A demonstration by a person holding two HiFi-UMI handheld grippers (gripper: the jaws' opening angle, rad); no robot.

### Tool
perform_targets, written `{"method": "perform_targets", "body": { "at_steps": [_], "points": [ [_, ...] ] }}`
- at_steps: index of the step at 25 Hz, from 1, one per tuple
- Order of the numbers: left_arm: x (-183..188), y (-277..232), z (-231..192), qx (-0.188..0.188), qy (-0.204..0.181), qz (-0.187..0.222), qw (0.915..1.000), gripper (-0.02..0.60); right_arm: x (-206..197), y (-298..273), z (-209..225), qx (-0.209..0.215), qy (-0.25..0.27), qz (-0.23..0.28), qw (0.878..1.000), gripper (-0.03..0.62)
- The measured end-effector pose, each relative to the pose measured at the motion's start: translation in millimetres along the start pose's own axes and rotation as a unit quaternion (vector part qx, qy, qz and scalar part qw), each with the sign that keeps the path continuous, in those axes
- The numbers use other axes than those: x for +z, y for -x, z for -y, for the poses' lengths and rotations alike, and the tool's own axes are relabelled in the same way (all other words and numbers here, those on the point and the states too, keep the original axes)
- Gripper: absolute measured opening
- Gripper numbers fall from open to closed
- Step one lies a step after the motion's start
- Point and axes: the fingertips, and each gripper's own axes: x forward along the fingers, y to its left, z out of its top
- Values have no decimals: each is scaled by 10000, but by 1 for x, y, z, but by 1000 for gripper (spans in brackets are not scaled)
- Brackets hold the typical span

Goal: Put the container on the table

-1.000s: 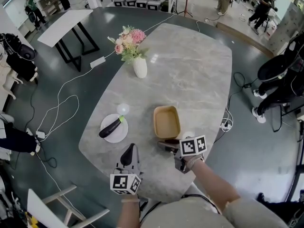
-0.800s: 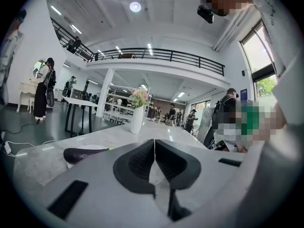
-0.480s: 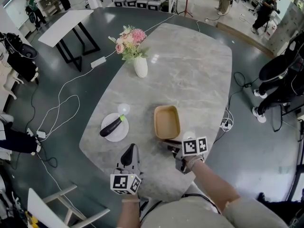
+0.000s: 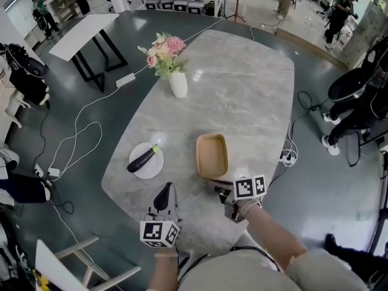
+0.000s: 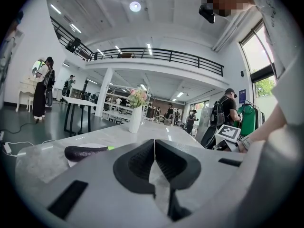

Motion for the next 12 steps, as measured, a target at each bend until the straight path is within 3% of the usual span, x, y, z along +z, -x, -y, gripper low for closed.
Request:
{"method": "perform_targets", "body": {
  "at_steps": [6, 12],
  "points": [
    [3, -1, 3, -76, -36, 17, 10000, 9, 7, 11, -21, 347, 249, 139, 9990, 8],
    [10, 2, 10, -140, -73, 67, 9999, 9, 16, 36, -34, 299, 705, 444, 9961, 8]
  ]
}}
